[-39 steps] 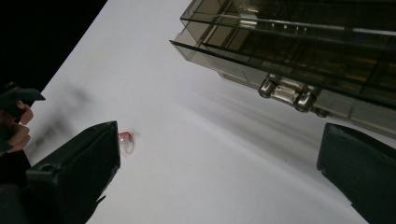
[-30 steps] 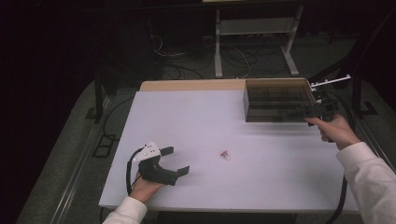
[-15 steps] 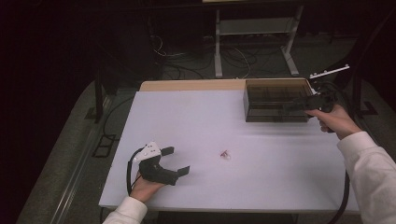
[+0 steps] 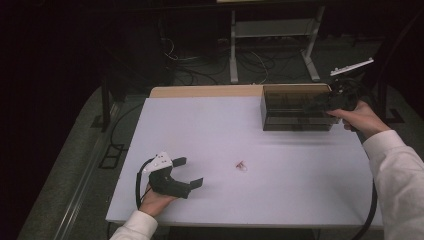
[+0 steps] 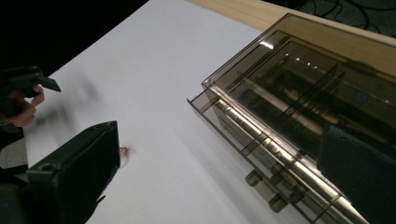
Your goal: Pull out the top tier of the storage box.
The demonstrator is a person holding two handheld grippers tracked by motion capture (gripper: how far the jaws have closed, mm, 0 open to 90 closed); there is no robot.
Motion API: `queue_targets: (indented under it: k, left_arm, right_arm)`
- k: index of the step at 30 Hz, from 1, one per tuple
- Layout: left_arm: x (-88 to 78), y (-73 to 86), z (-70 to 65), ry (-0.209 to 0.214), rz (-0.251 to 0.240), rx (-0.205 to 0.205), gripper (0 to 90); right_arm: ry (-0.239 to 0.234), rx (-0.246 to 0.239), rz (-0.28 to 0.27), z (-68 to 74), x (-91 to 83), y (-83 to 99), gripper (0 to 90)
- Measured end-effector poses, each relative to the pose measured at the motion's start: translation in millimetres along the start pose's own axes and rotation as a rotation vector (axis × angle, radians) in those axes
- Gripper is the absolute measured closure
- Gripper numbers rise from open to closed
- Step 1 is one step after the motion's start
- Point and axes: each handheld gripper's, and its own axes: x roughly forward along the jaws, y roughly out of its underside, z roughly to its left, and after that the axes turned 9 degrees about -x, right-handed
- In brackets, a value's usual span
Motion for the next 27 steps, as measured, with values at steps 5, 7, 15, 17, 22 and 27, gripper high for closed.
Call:
queue_targets:
  k: [5,7,15,17,22,27]
  left_arm:
    - [0.2,0.0,0.0,0.0,0.0,0.001,0.0]
    - [0.1,-0.1,0.1,0.0,0.0,0.001,0.0]
    - [-0.3,-0.2,0.2,0.001,0.0,0.003,0.0]
    - [-0.3,-0.1,0.2,0.0,0.001,0.003,0.0]
    - [-0.1,-0.2,0.2,-0.002,0.001,0.004,0.0]
    - [0.0,-0.1,0.2,-0.002,0.002,0.003,0.0]
  right_arm:
    - [0.006,-0.053,-0.016,-3.6,0.8,-3.3,0.0]
    - [0.015,-0.076,-0.014,-5.1,2.4,-4.0,0.0]
    - [0.025,-0.146,0.02,-7.9,9.6,-4.3,4.9]
    - [0.03,-0.162,0.038,-7.5,11.5,-3.2,8.9]
    - [0.021,-0.179,0.069,-10.5,14.5,-0.8,16.8]
    - [0.023,-0.186,0.088,-12.6,17.3,0.0,19.2]
